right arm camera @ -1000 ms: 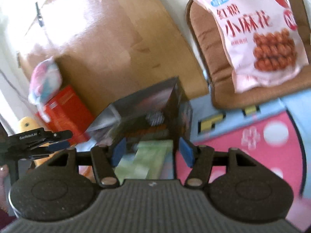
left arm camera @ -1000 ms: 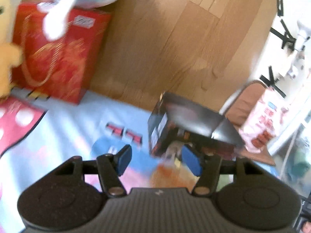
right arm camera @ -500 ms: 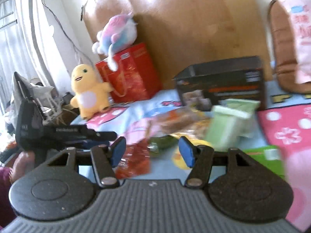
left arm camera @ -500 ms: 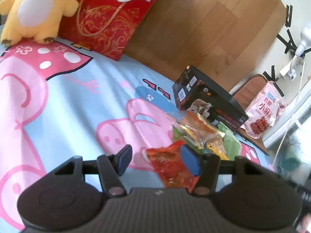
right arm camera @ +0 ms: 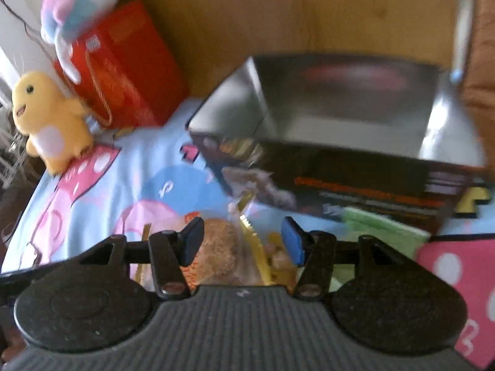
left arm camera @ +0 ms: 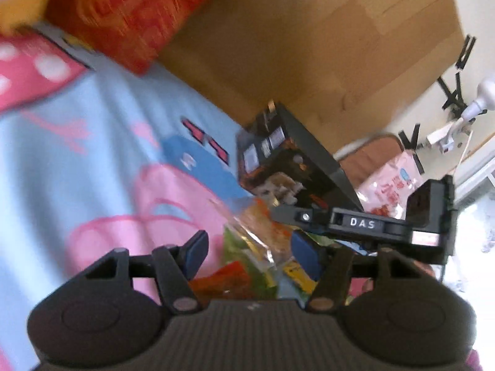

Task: Organize snacks
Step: 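Grasp the clear bag with the round biscuit using the left gripper, then lift the biscuit bag into the black box and release it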

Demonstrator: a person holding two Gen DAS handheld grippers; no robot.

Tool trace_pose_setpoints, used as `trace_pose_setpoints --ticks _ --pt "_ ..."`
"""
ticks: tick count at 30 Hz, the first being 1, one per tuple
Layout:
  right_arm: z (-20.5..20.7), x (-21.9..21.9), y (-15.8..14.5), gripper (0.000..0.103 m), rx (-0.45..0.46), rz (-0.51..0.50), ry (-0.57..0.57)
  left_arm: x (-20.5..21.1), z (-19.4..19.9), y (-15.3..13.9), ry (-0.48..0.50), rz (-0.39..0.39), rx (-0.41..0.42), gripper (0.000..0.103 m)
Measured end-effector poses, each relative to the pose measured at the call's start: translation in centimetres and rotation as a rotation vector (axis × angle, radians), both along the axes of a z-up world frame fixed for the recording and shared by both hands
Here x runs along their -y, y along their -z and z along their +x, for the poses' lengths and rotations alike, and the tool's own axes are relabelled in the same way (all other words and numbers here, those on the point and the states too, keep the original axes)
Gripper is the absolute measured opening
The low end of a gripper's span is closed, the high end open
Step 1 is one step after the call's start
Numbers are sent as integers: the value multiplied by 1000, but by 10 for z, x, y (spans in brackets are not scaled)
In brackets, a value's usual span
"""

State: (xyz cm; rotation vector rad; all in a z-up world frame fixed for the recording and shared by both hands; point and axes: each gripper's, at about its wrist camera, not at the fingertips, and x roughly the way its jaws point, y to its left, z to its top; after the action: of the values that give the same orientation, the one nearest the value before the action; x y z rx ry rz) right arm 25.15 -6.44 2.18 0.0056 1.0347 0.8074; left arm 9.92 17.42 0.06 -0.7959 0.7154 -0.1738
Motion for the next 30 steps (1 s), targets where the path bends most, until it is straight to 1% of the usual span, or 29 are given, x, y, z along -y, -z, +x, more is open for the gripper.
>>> trace_pose_setpoints --ticks 1,2,3,4,5,6,7,9,11,14,17,19,21,24,25,26,27,28,29,30 --pt "1 -2 2 59 -20 4 -3 4 9 5 19 -10 -22 51" --pt "1 -2 3 59 -39 15 -3 7 13 10 37 -16 -38 38" --pt "0 -1 3 58 -59 25 -4 9 15 14 49 -27 -36 38" --pt "-2 1 4 57 -89 45 -4 9 12 15 47 -34 -19 32" --pt "-5 2 2 57 -112 68 -7 7 9 14 48 -46 -11 30" --pt "-13 3 1 56 -117 78 -18 4 5 14 39 -62 -6 28" --pt "-22 3 -2 55 -108 78 -37 0 -1 12 27 -75 4 28" --pt "-42 2 -8 50 -69 84 -52 -6 -15 4 17 -63 30 28" --pt "-65 5 -14 50 -22 116 -83 -7 -32 -5 18 -42 47 28" --pt "-98 15 -19 50 26 187 -103 -2 -63 -14 53 -12 69 29" --pt "-131 32 -21 50 66 240 -112 7 -88 -14 100 10 57 30" --pt "-149 43 -18 50 69 257 -129 15 -101 -9 131 13 44 30" --pt "-165 53 -11 50 70 250 -139 26 -108 -2 153 30 27 30" --pt "-178 64 1 51 56 240 -135 37 -114 5 170 69 14 33" --pt "-182 65 4 51 56 228 -136 38 -114 5 169 75 12 38" --pt "-186 65 7 52 64 211 -141 38 -115 4 170 69 14 42" --pt "-190 62 9 57 87 187 -144 36 -116 2 163 64 20 45" --pt "-196 61 10 61 126 158 -152 34 -118 1 153 65 26 49" --pt "-201 61 10 68 174 125 -166 32 -119 -2 140 71 31 50" --pt "-208 60 10 73 234 89 -187 33 -118 -3 134 77 32 50"
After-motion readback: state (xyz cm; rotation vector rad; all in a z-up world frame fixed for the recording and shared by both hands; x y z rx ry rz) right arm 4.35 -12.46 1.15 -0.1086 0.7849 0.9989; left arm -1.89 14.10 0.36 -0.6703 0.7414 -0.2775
